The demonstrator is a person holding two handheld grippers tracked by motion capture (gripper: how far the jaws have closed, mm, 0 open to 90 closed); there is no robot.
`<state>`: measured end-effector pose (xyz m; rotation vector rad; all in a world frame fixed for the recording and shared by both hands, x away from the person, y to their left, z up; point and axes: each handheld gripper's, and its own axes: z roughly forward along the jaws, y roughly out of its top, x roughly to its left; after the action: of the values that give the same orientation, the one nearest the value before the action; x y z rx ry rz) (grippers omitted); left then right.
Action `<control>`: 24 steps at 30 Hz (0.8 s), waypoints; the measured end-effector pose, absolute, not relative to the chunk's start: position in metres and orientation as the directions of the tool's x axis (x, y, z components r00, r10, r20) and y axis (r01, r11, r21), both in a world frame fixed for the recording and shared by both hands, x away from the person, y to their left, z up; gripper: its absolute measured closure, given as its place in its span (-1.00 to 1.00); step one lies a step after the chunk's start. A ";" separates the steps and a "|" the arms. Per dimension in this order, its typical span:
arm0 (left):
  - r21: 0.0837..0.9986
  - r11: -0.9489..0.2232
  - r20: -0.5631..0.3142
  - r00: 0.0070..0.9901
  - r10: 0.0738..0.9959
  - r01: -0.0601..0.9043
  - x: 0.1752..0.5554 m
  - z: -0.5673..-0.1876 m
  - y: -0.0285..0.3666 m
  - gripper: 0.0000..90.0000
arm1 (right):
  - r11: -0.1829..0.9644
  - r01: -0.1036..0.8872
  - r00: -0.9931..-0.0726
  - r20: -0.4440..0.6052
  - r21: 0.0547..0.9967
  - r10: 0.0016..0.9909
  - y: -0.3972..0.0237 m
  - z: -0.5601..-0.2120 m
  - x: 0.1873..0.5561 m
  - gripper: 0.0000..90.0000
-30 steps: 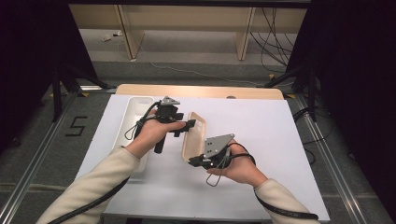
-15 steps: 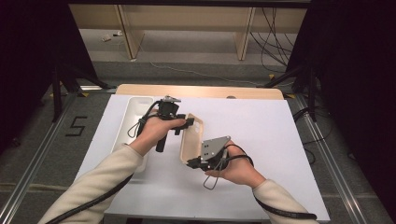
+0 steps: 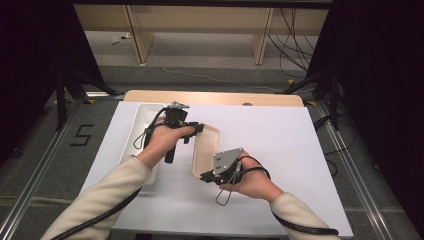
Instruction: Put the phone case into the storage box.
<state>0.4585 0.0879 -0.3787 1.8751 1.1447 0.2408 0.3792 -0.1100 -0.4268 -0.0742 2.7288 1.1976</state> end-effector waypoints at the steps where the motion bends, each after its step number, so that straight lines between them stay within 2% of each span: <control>1: 0.771 -0.162 -0.273 0.549 0.790 0.616 0.458 -0.378 0.088 0.64 | 0.681 -0.105 -0.986 -0.164 0.725 0.022 -0.110 -0.428 0.379 0.96; 14: 0.805 -0.109 -0.292 0.549 0.783 0.584 0.450 -0.368 0.084 0.81 | 0.706 -0.091 -0.982 -0.180 0.703 0.053 -0.110 -0.432 0.382 0.94; 18: 0.830 -0.150 -0.229 0.574 0.786 0.537 0.449 -0.371 0.084 0.83 | 0.702 -0.060 -0.981 -0.170 0.710 0.088 -0.113 -0.434 0.386 0.72; 24: 0.865 -0.186 -0.162 0.610 0.776 0.467 0.446 -0.374 0.087 0.83 | 0.661 0.029 -0.979 -0.111 0.750 0.169 -0.121 -0.431 0.388 0.16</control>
<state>0.4458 0.0868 -0.3741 1.8333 1.0026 0.3866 0.3877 -0.1209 -0.4308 0.1621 2.7046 1.2159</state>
